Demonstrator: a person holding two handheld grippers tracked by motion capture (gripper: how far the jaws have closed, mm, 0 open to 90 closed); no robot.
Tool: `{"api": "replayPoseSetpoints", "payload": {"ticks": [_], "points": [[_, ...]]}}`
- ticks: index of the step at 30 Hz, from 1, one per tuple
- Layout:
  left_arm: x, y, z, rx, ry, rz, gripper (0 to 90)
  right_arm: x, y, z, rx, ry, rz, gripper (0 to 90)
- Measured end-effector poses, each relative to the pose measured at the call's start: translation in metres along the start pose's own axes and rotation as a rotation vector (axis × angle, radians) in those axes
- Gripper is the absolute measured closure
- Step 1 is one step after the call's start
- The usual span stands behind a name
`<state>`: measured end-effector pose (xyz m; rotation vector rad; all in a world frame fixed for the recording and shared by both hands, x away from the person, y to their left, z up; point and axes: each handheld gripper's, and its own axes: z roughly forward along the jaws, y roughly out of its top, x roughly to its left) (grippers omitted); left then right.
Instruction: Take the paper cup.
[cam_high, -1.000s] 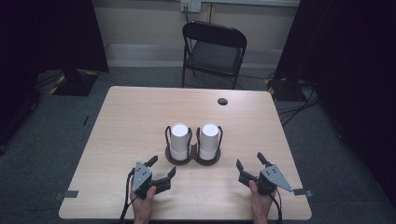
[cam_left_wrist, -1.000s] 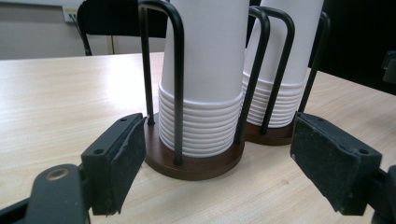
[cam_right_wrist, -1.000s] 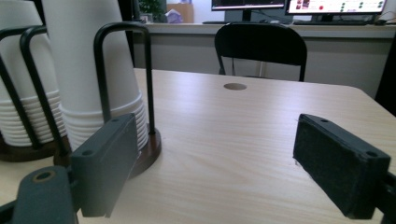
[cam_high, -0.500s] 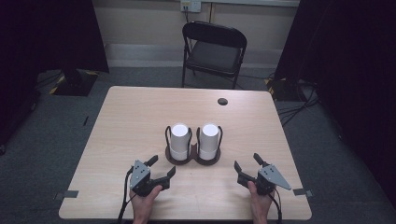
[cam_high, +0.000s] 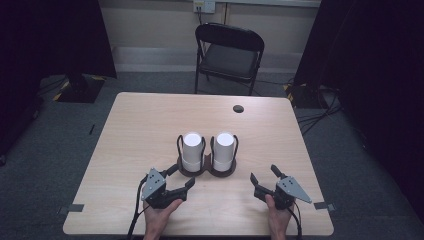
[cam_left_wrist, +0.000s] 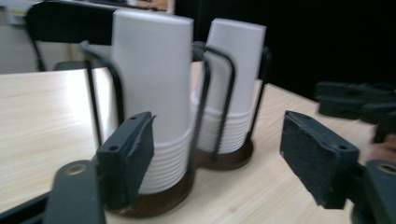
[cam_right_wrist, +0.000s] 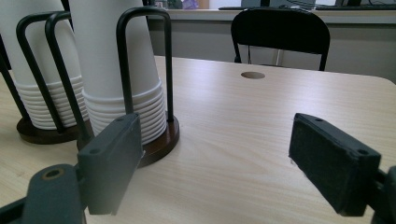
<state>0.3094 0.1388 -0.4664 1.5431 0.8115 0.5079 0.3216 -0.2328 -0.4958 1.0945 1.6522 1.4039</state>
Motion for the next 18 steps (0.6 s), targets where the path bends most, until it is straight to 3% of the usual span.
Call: {"api": "replayPoseSetpoints", "payload": {"ticks": [18], "points": [[-0.012, 0.03, 0.022, 0.007, -0.084, 0.058, 25.3, 0.0, 0.0, 0.001, 0.006, -0.009, 0.002, 17.7]]}}
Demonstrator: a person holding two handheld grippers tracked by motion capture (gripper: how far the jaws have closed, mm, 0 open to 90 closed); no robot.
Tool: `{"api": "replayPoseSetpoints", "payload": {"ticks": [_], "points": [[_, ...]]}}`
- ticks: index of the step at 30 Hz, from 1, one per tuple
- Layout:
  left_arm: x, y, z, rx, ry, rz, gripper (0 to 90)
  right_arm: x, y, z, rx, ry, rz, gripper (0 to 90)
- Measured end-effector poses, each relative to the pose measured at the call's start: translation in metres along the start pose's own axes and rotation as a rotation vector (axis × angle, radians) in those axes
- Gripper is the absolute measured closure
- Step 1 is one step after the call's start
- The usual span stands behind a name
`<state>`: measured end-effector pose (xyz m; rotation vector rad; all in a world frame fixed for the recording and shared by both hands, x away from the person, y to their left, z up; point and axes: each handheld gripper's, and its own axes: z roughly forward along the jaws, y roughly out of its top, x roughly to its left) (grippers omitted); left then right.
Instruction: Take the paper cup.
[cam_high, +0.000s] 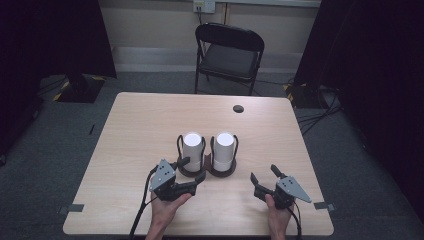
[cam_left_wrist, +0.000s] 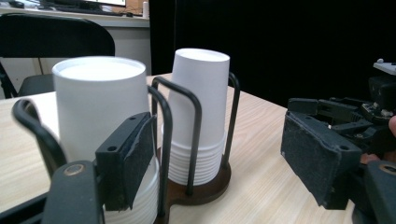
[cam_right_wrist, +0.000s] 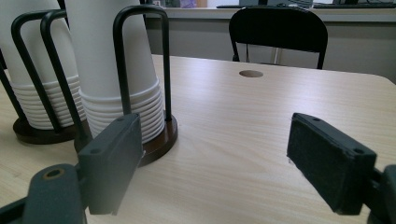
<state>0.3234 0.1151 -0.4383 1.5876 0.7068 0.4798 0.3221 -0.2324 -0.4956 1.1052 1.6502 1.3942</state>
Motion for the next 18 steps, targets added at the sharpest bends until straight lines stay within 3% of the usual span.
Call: {"api": "replayPoseSetpoints", "payload": {"ticks": [18], "points": [[-0.003, 0.031, 0.027, 0.01, -0.036, 0.056, 26.9, 0.0, 0.0, 0.001, 0.008, -0.006, 0.002, 18.1]]}}
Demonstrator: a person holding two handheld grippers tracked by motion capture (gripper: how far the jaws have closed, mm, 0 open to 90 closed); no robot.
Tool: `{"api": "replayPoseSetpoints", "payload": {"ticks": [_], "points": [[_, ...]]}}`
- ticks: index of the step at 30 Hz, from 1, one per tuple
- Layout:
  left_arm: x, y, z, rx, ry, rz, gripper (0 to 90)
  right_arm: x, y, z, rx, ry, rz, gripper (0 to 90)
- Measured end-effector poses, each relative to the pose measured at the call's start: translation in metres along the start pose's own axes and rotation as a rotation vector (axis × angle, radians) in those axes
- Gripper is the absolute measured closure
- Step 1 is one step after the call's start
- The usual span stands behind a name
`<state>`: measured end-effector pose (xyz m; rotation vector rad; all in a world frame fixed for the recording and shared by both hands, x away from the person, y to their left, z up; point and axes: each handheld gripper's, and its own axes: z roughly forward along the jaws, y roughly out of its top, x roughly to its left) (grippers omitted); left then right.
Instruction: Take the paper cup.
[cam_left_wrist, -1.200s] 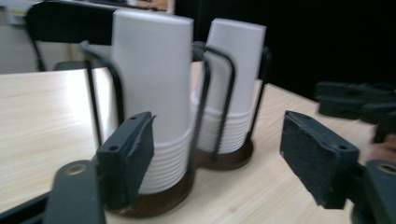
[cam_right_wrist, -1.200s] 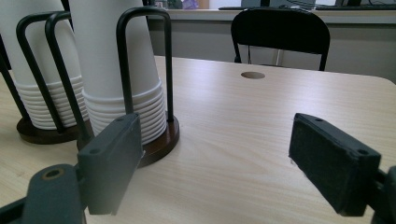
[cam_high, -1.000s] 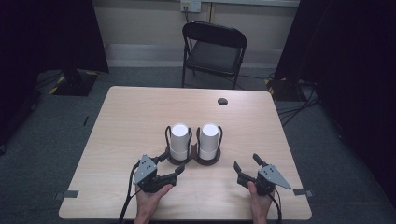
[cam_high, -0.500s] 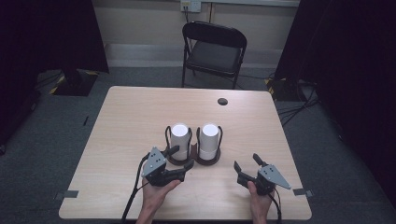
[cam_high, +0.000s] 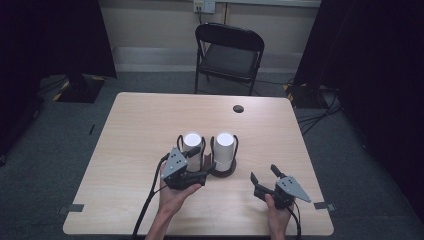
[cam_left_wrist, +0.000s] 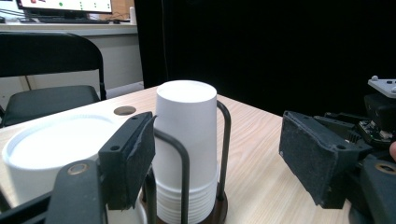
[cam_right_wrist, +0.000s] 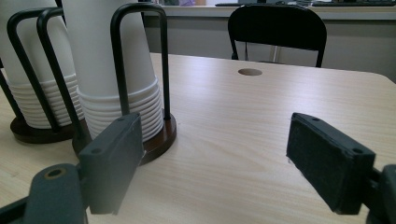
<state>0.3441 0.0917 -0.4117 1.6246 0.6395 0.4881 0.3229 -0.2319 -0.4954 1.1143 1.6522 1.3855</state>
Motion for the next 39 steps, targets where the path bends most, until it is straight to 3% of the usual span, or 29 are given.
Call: {"api": "replayPoseSetpoints", "payload": {"ticks": [5, 13, 20, 29, 39], "points": [[0.0, 0.007, 0.01, 0.006, 0.001, 0.028, 26.8, 0.0, 0.0, 0.0, 0.001, 0.001, 0.0, 18.1], [0.005, 0.02, 0.027, 0.014, -0.024, 0.026, 27.0, 0.0, 0.0, 0.001, 0.007, 0.004, -0.006, 18.1], [0.009, 0.026, 0.044, 0.049, -0.002, 0.04, 33.9, 0.0, 0.0, 0.001, 0.008, 0.008, -0.007, 18.1], [0.013, 0.029, 0.063, 0.091, -0.003, 0.045, 22.7, 0.0, 0.0, 0.001, 0.011, 0.008, -0.004, 18.2], [0.015, 0.031, 0.08, 0.12, 0.014, 0.056, 22.8, 0.0, 0.0, 0.001, 0.011, 0.009, -0.006, 18.3]]}}
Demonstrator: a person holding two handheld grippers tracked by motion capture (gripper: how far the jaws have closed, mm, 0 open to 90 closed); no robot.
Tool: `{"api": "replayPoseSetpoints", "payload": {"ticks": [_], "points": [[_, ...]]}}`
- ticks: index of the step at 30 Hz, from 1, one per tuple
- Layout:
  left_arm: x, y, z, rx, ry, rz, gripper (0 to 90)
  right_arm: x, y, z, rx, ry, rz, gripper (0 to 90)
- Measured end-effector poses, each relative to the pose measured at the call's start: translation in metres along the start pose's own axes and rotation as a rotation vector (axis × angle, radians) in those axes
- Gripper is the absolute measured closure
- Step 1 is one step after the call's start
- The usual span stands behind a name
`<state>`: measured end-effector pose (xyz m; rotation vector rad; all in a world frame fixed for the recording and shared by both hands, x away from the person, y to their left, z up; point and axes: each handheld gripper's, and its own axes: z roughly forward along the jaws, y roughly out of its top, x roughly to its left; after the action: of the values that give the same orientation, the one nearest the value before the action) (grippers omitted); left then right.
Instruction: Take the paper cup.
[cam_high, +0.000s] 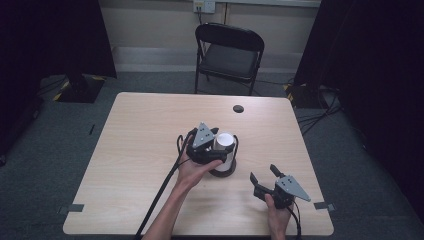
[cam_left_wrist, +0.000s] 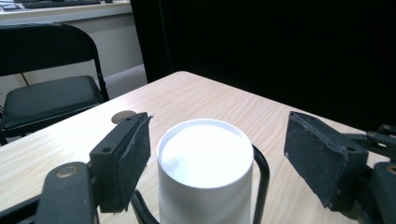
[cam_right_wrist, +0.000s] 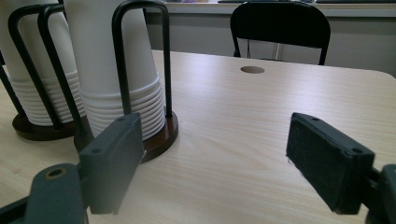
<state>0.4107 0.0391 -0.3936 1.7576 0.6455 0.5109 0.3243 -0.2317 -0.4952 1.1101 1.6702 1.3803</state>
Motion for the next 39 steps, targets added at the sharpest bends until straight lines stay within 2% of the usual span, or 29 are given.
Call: {"api": "replayPoseSetpoints", "payload": {"ticks": [4, 6, 10, 12, 16, 20, 27, 37, 39], "points": [[0.002, -0.004, 0.006, 0.018, 0.003, -0.006, 22.9, 0.0, 0.0, 0.0, 0.001, 0.002, 0.0, 18.3], [0.002, -0.005, 0.008, 0.033, 0.011, 0.007, 22.8, 0.0, 0.0, 0.0, 0.001, 0.002, 0.0, 18.3], [0.003, -0.006, 0.01, 0.036, 0.021, 0.017, 23.8, 0.0, 0.0, 0.0, 0.001, 0.001, 0.0, 18.3], [0.004, -0.006, 0.01, 0.03, 0.011, 0.009, 25.1, 0.0, 0.0, 0.0, 0.001, 0.001, 0.0, 18.3], [0.001, -0.007, 0.014, 0.053, 0.034, 0.054, 26.1, 0.0, 0.0, 0.0, 0.001, 0.002, 0.0, 18.3], [0.001, -0.009, 0.017, 0.059, 0.033, 0.053, 27.6, 0.0, 0.0, 0.0, 0.001, 0.0, 0.0, 18.3], [0.0, -0.011, 0.021, 0.064, 0.03, 0.076, 32.9, 0.0, 0.0, 0.0, 0.002, 0.0, 0.001, 18.4], [0.001, -0.01, 0.022, 0.061, 0.036, 0.051, 33.8, 0.0, 0.0, 0.0, 0.002, -0.002, 0.001, 18.4], [0.002, -0.01, 0.022, 0.058, 0.037, 0.035, 34.0, 0.0, 0.0, 0.0, 0.003, -0.002, 0.002, 18.4]]}}
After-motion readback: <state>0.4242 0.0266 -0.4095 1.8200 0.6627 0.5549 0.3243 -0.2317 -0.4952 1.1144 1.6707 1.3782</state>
